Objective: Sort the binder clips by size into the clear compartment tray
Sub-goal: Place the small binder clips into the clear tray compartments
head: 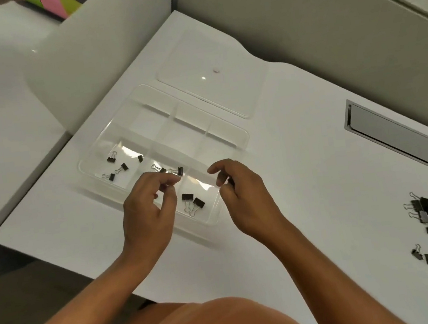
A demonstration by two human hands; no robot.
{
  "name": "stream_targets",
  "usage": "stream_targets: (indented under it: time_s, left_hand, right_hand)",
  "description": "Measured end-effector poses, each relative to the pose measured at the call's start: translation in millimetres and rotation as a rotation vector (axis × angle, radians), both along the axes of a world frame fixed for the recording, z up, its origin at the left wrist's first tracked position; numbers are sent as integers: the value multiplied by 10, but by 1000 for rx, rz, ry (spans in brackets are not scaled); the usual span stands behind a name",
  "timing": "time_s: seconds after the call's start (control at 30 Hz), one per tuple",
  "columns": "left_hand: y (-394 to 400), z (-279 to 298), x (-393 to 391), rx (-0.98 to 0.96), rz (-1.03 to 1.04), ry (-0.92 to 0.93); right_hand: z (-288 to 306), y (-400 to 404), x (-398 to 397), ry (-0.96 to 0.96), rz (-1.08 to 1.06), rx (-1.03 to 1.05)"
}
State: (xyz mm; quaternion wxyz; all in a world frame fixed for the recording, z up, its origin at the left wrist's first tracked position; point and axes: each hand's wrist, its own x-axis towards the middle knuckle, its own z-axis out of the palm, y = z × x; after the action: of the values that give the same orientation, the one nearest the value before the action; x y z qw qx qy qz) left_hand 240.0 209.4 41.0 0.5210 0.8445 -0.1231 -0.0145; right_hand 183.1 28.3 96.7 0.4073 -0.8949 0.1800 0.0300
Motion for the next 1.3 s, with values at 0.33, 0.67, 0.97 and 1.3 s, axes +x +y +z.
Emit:
stream_targets:
  time_s: [0.33,0.67,0.97,1.3]
  left_hand:
    - [-173,189,-110,-59,-64,-47]
    - [-973,197,-856,-14,-470,-103]
    - [-2167,-44,-1726,201,-961,-71]
    - [-4156,-401,-2721,369,-1257,-392]
  right_hand:
    - [-106,-101,-87,-240,-164,-101]
    - [-473,-604,-1363,-184,-501,7]
    - [-658,-1666,-2581,-256,-829,-51]
    - [-1274,-3262,-3734,-66,-863,-490]
